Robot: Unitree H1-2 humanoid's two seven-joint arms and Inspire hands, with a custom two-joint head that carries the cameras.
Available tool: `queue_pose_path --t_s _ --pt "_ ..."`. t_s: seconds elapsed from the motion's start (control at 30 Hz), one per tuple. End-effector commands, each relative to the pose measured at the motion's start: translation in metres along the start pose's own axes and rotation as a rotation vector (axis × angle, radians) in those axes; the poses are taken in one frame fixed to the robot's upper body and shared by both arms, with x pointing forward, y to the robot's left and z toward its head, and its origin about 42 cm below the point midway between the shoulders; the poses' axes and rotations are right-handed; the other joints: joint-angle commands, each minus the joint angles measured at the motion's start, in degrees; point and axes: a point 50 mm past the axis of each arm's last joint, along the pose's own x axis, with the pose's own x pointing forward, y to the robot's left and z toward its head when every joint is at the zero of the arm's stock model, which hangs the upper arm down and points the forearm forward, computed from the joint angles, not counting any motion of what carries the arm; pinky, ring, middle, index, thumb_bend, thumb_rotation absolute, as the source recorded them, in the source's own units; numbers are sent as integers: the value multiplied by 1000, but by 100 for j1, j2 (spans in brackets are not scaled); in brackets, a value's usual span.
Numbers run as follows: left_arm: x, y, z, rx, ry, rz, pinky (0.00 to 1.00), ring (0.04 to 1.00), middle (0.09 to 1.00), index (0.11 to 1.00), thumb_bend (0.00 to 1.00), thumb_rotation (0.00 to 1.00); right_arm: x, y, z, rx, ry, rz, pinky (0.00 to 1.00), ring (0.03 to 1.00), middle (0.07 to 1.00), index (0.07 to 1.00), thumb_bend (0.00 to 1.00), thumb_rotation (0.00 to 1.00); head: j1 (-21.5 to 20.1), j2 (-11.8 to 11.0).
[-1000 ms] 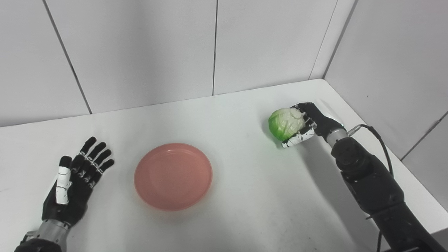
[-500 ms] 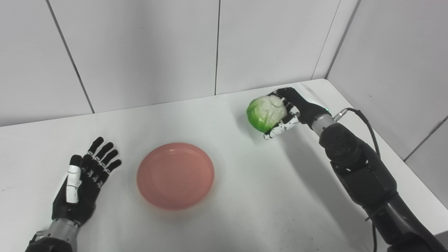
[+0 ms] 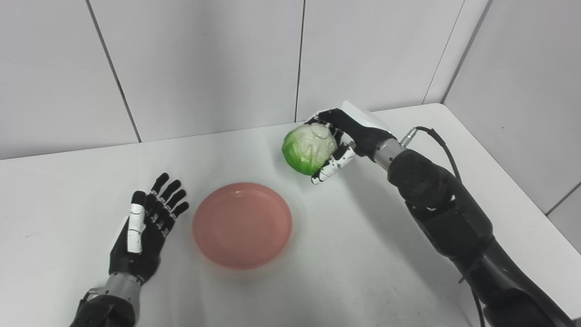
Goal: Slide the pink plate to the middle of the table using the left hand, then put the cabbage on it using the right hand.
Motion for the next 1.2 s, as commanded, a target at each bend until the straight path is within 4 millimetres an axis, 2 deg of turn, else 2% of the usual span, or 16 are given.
queue_pose_path --t_s 0.0,0.33,0.67,1.17 --pt "-14 1 -27 -18 151 53 915 935 935 937 842 901 9 -16 23 -45 -86 -35 420 457 475 498 528 0 81 2" --pt "-6 -11 -26 6 169 33 949 954 951 955 865 920 26 11 49 -36 -179 27 416 457 469 503 527 0 658 69" --pt "2 -25 -25 9 161 34 970 954 950 965 849 923 30 36 63 -23 -219 87 425 467 480 492 527 0 926 181" --pt "6 -33 -19 38 167 33 963 957 953 963 877 935 27 70 67 -46 -232 173 380 437 456 513 525 0 1123 402"
